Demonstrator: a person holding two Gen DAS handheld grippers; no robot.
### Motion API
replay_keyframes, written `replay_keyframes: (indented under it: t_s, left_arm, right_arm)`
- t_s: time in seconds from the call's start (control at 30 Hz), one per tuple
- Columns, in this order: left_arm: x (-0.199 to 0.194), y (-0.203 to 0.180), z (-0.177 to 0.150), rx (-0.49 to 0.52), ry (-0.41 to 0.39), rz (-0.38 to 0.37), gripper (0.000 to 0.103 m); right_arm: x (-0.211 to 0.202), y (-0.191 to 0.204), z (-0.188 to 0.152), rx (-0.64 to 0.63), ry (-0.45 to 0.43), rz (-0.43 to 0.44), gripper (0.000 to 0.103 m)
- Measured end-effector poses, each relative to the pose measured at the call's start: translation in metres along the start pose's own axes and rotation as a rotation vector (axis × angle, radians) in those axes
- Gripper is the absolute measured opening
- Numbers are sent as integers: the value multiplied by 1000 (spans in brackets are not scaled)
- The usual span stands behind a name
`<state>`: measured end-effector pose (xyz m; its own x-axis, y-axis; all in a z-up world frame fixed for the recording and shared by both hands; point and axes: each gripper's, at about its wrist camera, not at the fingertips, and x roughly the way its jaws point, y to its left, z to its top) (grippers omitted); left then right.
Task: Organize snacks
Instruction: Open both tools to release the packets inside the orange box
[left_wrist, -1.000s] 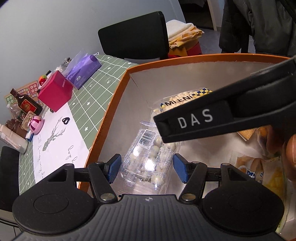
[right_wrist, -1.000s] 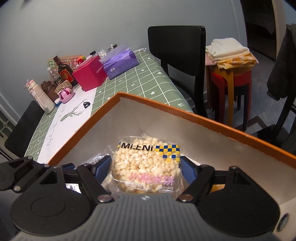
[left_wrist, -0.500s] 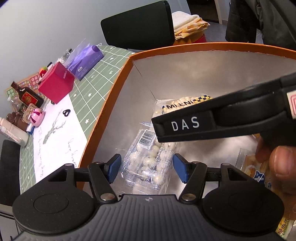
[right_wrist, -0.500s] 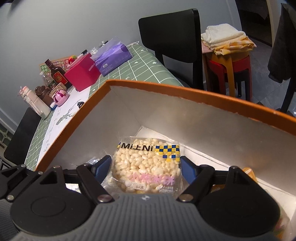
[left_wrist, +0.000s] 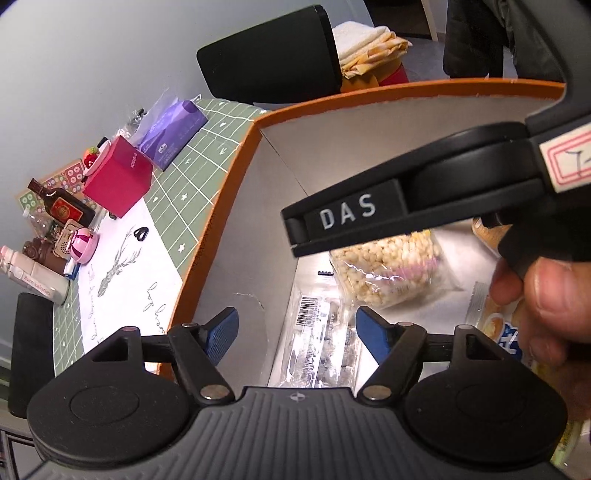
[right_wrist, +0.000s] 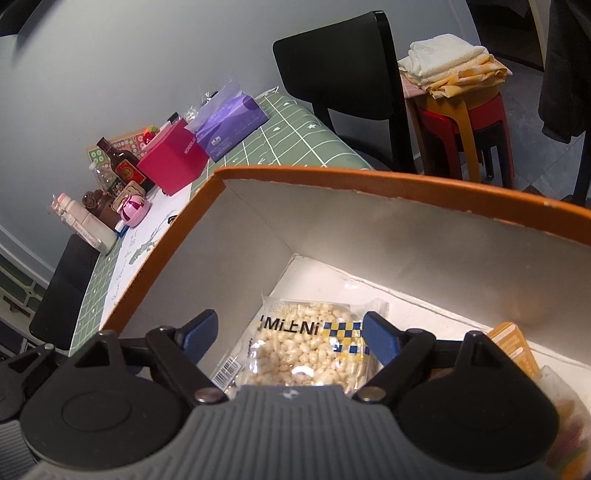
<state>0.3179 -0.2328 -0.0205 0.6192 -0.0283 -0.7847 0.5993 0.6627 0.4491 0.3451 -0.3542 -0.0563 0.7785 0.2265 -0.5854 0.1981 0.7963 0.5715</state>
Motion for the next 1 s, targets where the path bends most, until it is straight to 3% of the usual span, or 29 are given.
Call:
replay_keyframes:
  t_s: [0.27, 0.57, 0.8, 1.0]
  left_arm:
    - [-23, 25, -5, -66, -45, 2, 85]
    - [-53, 56, -22, -159, -111, 22, 85]
    - [-78, 86, -57, -285, -172, 7, 85]
    - [-98, 109, -103, -423, -214, -48, 85]
  right_arm:
    - [-14, 4, 0, -2, -71, 20, 84]
    - [-50, 33, 2, -90, -140, 44, 84]
    - [-85, 57, -14, -166, -179, 83, 84]
    - [-106, 76, -44, -207, -184, 132, 84]
